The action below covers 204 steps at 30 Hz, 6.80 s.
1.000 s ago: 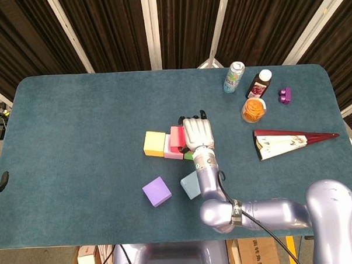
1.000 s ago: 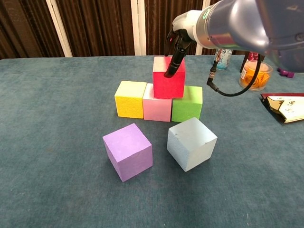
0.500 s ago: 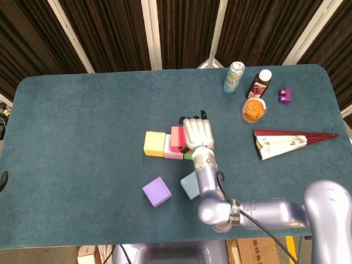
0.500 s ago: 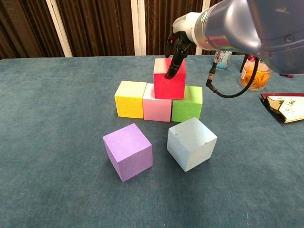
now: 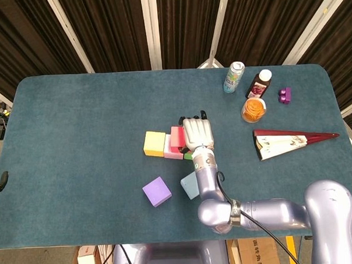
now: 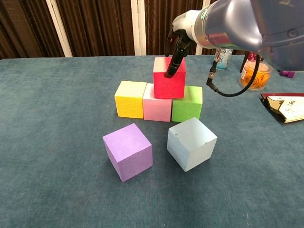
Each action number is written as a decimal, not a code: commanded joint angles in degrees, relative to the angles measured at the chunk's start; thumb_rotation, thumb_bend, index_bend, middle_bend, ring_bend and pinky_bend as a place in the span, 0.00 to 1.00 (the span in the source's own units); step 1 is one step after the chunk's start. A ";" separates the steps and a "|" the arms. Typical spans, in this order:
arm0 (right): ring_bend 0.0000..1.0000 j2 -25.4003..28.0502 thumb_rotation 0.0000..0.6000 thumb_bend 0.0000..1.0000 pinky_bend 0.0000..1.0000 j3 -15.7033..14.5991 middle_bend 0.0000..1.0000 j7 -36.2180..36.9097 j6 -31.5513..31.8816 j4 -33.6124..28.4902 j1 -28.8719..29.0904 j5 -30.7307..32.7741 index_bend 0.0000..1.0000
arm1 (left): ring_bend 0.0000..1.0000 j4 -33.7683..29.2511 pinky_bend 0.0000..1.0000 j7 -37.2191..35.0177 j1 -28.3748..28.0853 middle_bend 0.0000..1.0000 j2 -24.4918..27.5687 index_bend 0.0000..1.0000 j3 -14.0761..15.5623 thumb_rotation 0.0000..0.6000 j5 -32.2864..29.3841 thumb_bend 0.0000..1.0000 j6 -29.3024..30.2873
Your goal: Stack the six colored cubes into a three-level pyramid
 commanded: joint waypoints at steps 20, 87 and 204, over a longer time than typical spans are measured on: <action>0.25 -0.47 1.00 0.24 0.00 0.32 0.46 -0.48 -0.46 0.64 -0.56 0.13 0.30 | 0.00 0.00 0.00 0.19 0.03 0.03 -0.06 0.15 -0.10 1.00 -0.15 0.35 0.07; 0.20 -1.34 1.00 0.17 0.00 1.55 0.35 -1.15 -0.07 0.69 -0.38 0.22 0.25 | 0.00 0.05 0.00 0.19 0.08 0.03 -0.18 0.16 -0.34 1.00 -0.35 0.35 0.24; 0.08 21.72 1.00 0.09 0.00 -19.16 0.08 45.66 13.16 -2.33 -67.02 -62.27 0.05 | 0.00 -12.15 0.00 18.48 -44.57 0.12 -3.71 0.14 8.15 1.00 3.69 0.31 -59.78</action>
